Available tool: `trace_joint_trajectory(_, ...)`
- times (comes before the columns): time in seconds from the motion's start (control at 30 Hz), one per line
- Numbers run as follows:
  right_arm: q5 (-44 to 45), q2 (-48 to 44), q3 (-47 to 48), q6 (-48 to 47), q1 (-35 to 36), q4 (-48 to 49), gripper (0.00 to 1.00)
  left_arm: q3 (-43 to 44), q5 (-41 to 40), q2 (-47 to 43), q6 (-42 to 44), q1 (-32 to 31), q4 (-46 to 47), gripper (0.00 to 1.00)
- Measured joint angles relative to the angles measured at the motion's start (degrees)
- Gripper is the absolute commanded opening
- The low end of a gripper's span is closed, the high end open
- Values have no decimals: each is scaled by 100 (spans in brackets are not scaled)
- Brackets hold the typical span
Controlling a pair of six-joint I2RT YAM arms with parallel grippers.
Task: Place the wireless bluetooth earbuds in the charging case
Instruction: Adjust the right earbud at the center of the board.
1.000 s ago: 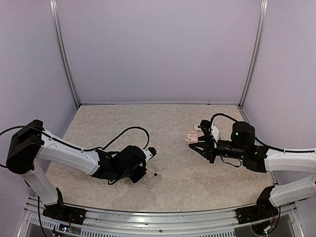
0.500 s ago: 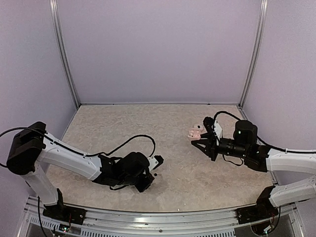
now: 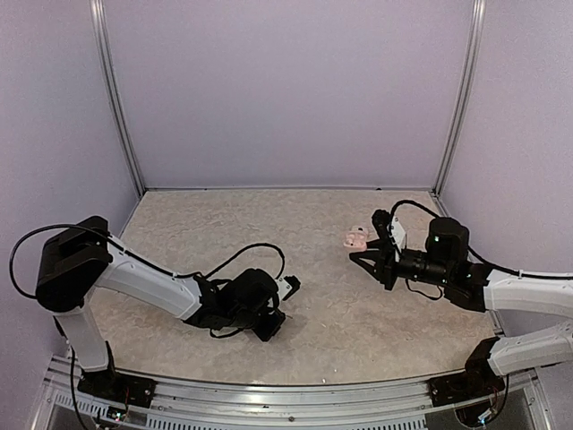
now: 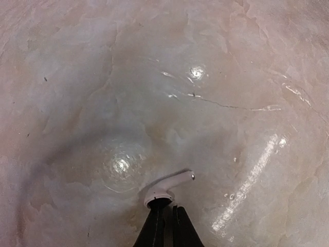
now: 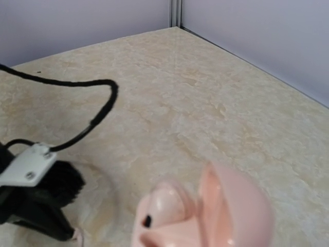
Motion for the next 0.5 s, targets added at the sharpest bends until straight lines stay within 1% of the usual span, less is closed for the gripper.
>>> trace_joint_trajectory(0.3, 0, -55, -33, 17, -13, -2, 0, 505, 63, 468, 175, 455, 170, 11)
trace_joint_trajectory(0.37, 2, -85, -37, 17, -13, -11, 0, 568, 59, 509, 219, 498, 164, 14)
trace_joint_trajectory(0.5, 9, -175, -39, 17, -17, -39, 0, 632, 15, 505, 289, 551, 42, 26)
